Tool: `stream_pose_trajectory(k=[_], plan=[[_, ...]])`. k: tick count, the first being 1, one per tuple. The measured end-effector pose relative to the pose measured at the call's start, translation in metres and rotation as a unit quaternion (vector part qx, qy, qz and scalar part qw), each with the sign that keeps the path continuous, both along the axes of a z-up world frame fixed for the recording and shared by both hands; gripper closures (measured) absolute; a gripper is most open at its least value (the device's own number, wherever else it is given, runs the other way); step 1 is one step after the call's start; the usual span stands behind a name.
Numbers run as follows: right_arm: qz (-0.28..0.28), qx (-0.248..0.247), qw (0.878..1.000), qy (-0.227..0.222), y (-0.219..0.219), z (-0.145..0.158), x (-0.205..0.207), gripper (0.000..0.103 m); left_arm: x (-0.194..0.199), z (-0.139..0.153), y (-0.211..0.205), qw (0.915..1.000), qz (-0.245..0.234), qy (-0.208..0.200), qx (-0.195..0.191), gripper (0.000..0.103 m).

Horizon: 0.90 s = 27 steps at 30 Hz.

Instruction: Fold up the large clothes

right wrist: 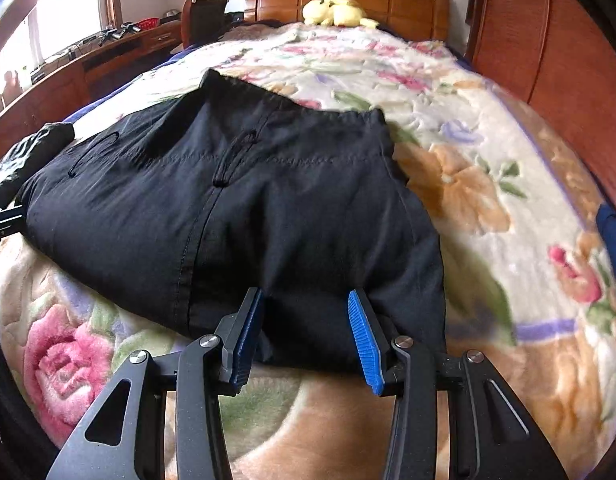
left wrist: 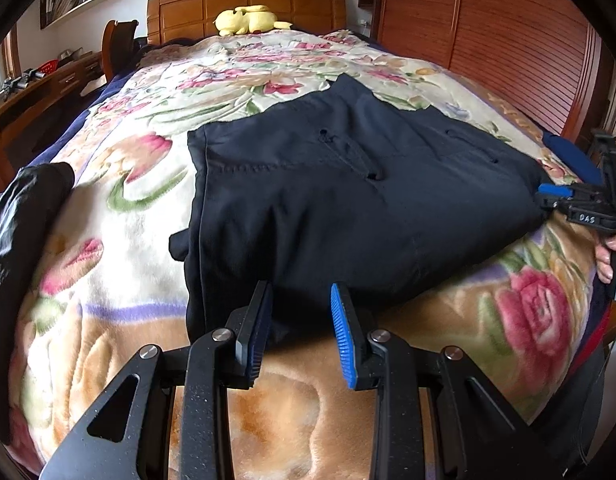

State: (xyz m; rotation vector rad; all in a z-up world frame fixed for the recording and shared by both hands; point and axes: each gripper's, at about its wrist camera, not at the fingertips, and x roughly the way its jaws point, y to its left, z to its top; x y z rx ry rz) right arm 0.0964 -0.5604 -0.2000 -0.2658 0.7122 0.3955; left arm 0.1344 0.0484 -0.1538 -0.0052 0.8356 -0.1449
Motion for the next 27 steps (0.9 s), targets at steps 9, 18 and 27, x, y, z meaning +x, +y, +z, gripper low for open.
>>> stream_pose_trajectory(k=[9,18,27], plan=[[0.073,0.038,0.996,-0.020,0.058,0.010,-0.016,0.053,0.000,-0.006,-0.001,1.0000,0.004,0.003,0.004,0.072],[0.087,0.052,0.995,-0.023,0.081,-0.030,-0.002,0.047,-0.015,0.003,0.012,0.9999,0.014,-0.003,-0.007,0.071],[0.085,0.063,0.994,-0.028,0.078,-0.034,-0.001,0.047,-0.019,0.009,0.041,0.9974,0.062,-0.010,-0.036,0.070]])
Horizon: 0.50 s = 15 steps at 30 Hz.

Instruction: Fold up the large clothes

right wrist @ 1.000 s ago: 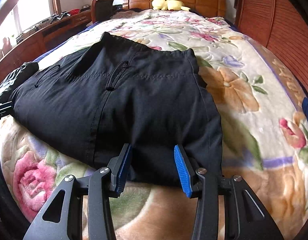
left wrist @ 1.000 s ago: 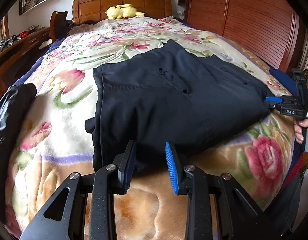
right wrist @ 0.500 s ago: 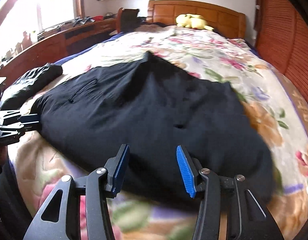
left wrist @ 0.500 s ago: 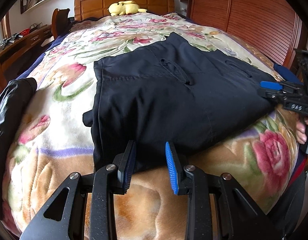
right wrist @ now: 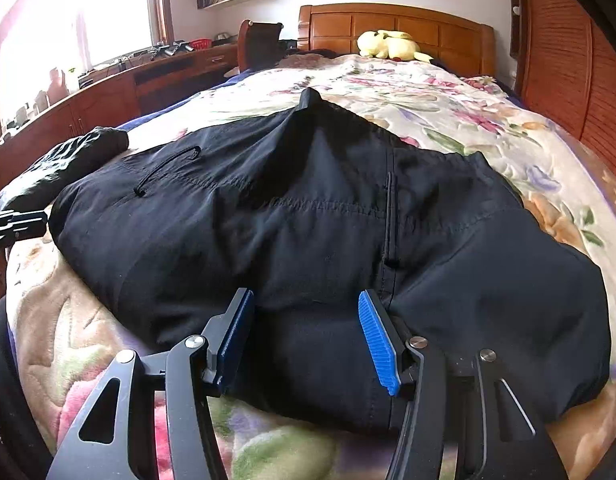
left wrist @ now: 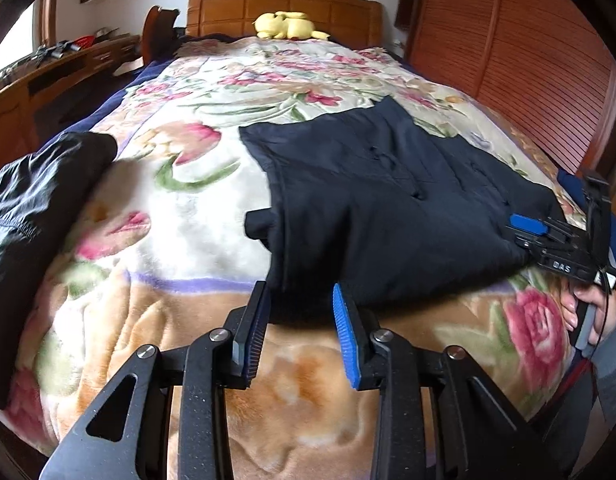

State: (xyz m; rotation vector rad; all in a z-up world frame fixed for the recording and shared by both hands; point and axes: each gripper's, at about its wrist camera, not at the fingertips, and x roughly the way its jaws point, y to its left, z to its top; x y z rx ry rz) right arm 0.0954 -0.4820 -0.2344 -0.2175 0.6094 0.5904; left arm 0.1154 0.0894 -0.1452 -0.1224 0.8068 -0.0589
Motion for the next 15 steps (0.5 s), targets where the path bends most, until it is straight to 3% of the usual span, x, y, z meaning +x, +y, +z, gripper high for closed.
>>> stream_pose_trajectory(k=[15], plan=[[-0.001,0.000,1.000,-0.009,-0.001,0.002,-0.008,0.047,0.014,-0.020,-0.003,0.9995,0.010,0.027,0.015,0.069]])
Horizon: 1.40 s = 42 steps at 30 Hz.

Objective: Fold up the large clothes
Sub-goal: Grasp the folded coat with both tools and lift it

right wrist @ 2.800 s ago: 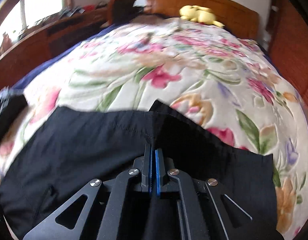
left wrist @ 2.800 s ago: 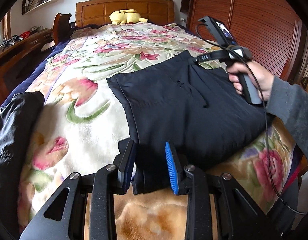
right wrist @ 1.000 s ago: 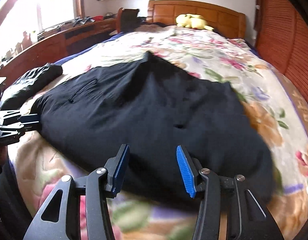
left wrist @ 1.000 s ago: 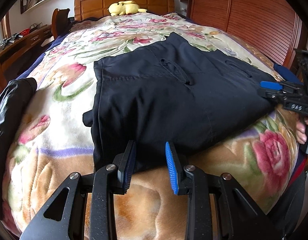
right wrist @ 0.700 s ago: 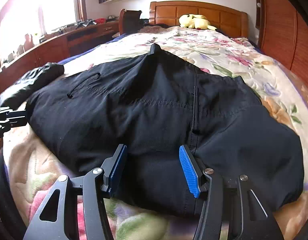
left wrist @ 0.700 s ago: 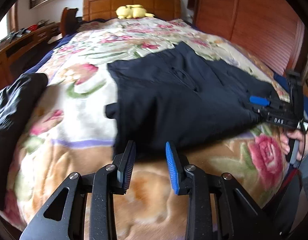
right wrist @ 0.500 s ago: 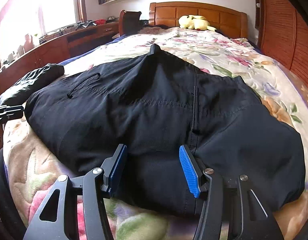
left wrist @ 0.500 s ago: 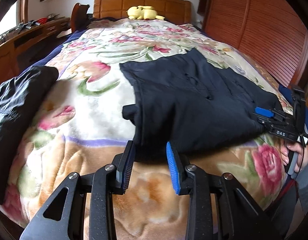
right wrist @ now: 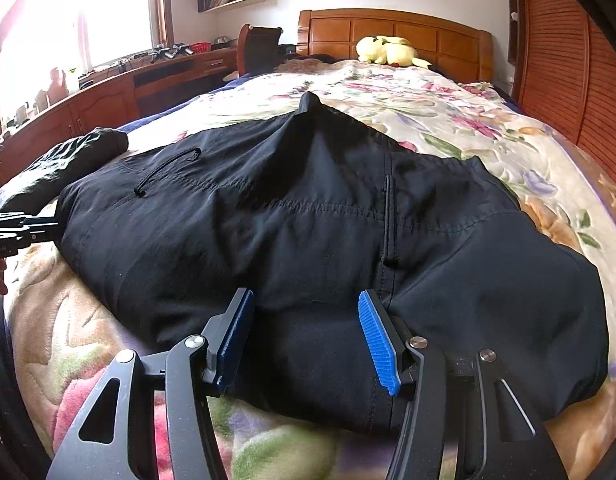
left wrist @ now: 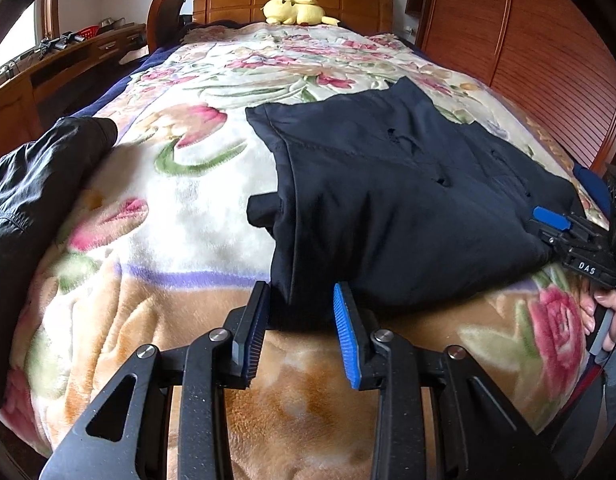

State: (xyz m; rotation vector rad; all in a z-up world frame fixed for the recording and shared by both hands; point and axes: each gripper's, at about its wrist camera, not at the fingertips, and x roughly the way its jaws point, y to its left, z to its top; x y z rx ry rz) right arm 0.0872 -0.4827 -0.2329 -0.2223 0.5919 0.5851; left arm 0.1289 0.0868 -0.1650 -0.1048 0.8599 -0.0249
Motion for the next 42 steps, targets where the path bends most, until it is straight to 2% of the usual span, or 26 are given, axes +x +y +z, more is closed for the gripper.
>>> stream_pose_trajectory(k=[6,14,18,20,22,25,27,30,34,37,40,42], plan=[[0.001,-0.001,1.000,0.000,0.000,0.000,0.000,0.047,0.002,-0.011,0.003,0.9999,0.001,0.013,0.003,0.062],[0.005,-0.007,1.000,-0.003,0.001,0.008,0.001,0.047,0.002,-0.016,0.005,0.9999,0.003,0.013,-0.006,0.062],[0.028,0.014,0.999,-0.008,0.005,0.021,-0.007,0.047,0.002,-0.017,0.007,0.9998,0.004,0.013,-0.017,0.062],[0.041,0.021,0.999,-0.001,0.011,0.023,-0.009,0.047,0.002,-0.017,0.008,0.9997,0.003,0.014,-0.021,0.062],[0.052,0.008,0.998,0.019,0.021,0.012,-0.006,0.047,0.003,-0.016,0.009,0.9996,0.001,0.014,-0.026,0.062],[0.049,-0.002,0.999,0.025,0.024,-0.002,-0.001,0.047,0.006,-0.013,0.007,0.9989,-0.021,0.022,-0.034,0.077],[0.051,0.013,0.998,0.031,0.020,-0.002,0.001,0.046,0.009,-0.006,-0.001,0.9989,-0.042,0.018,-0.012,0.089],[0.054,0.025,0.998,0.034,0.014,-0.004,0.002,0.046,0.012,0.011,-0.004,0.9990,-0.043,-0.003,-0.007,0.094],[0.051,0.024,0.998,0.032,0.014,-0.005,0.002,0.046,0.016,0.051,-0.014,0.9971,-0.041,-0.064,-0.011,0.096],[0.048,0.026,0.998,0.031,0.014,-0.005,0.000,0.046,0.025,0.083,-0.034,0.9932,-0.057,-0.102,-0.006,0.096],[0.042,0.030,0.998,0.032,0.003,0.000,-0.007,0.047,0.040,0.110,-0.066,0.9875,-0.097,-0.123,0.012,0.097],[0.036,0.033,0.998,0.029,-0.006,0.003,-0.013,0.047,0.050,0.128,-0.097,0.9807,-0.136,-0.137,0.029,0.097]])
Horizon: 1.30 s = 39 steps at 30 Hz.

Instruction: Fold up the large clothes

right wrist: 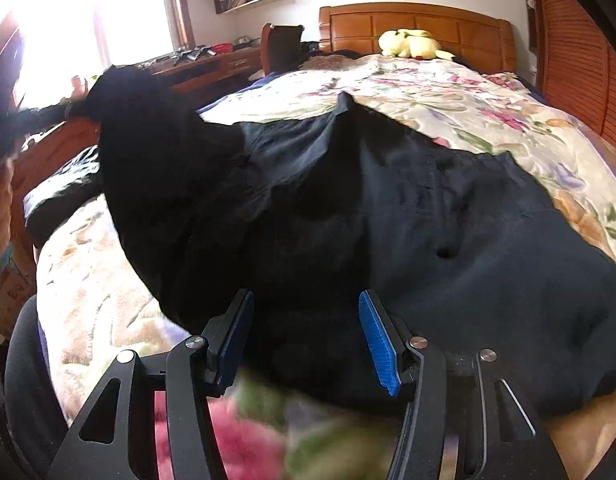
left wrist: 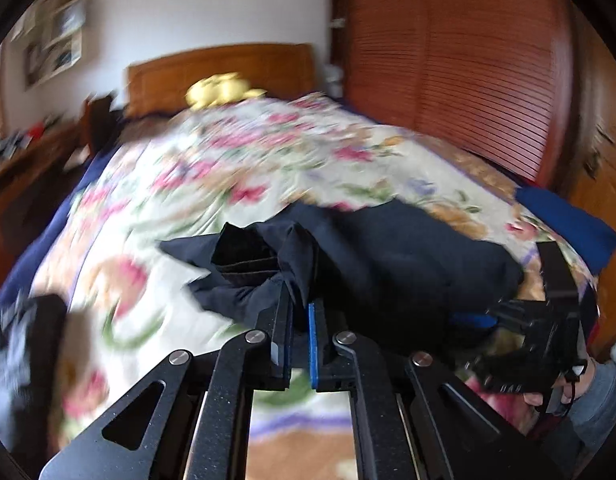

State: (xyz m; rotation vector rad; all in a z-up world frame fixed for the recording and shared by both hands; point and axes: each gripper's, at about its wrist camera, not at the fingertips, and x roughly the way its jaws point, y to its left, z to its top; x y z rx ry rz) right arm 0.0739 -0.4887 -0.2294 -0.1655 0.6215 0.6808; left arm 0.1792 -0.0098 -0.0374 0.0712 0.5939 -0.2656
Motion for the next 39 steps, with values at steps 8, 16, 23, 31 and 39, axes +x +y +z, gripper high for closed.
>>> stream_pose_trajectory(k=[8,16,23,31,39], plan=[[-0.082,-0.013,0.996,-0.038,-0.083,0.021,-0.020,0.047,0.043,0.025,-0.115,0.9930,-0.116,-0.010,0.019,0.097],[-0.154,0.009,0.987,-0.040,-0.153,0.031,-0.032,0.047,0.059,-0.005,-0.192,0.9816,-0.181,0.059,0.008,0.097],[-0.161,0.020,0.986,-0.029,-0.155,0.028,-0.036,0.047,0.047,-0.013,-0.182,0.9861,-0.151,0.065,0.025,0.093],[-0.139,0.021,0.989,-0.052,-0.136,0.055,-0.046,0.047,0.010,0.020,-0.134,0.9903,-0.133,0.038,-0.017,0.072],[-0.110,0.020,0.990,-0.081,-0.105,0.092,-0.050,0.046,-0.021,0.022,-0.064,0.9956,-0.085,0.022,-0.033,0.072]])
